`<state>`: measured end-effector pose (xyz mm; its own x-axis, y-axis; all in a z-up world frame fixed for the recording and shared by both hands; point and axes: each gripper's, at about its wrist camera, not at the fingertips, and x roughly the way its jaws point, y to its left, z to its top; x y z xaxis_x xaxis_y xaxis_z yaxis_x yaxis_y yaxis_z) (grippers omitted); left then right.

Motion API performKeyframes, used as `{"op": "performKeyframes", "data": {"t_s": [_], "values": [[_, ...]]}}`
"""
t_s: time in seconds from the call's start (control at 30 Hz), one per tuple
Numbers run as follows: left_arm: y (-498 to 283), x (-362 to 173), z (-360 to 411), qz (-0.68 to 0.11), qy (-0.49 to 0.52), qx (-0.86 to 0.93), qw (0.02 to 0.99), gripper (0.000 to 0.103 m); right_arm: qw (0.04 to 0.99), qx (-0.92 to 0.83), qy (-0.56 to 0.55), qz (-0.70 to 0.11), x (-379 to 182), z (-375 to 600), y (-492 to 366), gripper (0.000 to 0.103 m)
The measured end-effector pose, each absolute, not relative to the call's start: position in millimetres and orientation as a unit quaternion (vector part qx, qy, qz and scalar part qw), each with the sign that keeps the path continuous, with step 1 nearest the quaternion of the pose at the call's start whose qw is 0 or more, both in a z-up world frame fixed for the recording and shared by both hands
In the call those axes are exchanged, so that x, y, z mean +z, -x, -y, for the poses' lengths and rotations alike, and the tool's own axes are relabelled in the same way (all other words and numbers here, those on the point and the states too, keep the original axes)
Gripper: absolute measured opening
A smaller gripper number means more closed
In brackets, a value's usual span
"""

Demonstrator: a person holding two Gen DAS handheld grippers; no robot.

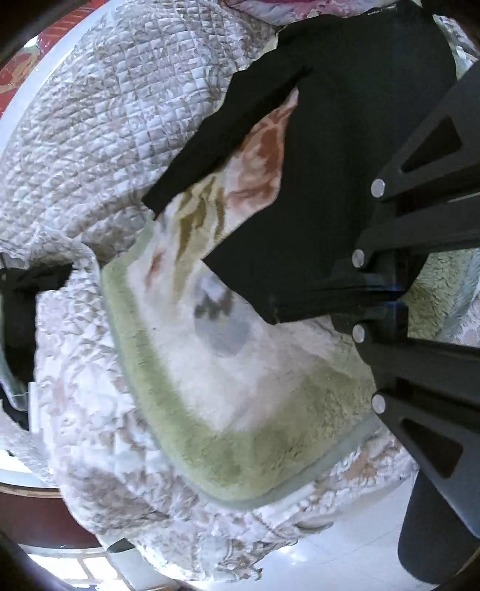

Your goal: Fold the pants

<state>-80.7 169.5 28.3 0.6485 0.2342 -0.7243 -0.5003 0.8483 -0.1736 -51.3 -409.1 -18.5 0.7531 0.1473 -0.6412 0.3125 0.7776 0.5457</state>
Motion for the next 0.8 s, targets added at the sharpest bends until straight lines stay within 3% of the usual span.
{"op": "performKeyframes", "data": {"t_s": [0.3, 0.33, 0.43, 0.63, 0.7, 0.77, 0.8], "values": [[85, 15, -169, -0.393, 0.178, 0.205, 0.879, 0.005, 0.862, -0.063, -0.327, -0.381, -32, 410, 48, 0.004], [87, 17, -169, -0.392, 0.178, 0.208, 0.878, 0.007, 0.864, -0.064, -0.324, -0.381, -30, 410, 48, 0.013], [93, 29, -173, -0.374, 0.160, 0.251, 0.878, 0.009, 0.871, -0.084, -0.314, -0.368, -17, 409, 58, 0.026], [98, 55, -178, -0.330, 0.131, 0.266, 0.896, 0.010, 0.917, -0.123, -0.232, -0.300, 26, 397, 73, 0.028], [80, 56, -166, -0.340, 0.138, 0.202, 0.908, 0.016, 0.926, -0.070, -0.202, -0.312, 30, 381, 57, 0.028], [60, 56, -154, -0.349, 0.132, 0.142, 0.917, 0.033, 0.924, -0.008, -0.180, -0.338, 29, 359, 37, 0.028], [51, 56, -149, -0.349, 0.123, 0.125, 0.921, 0.036, 0.921, 0.020, -0.172, -0.349, 28, 349, 26, 0.028]]}}
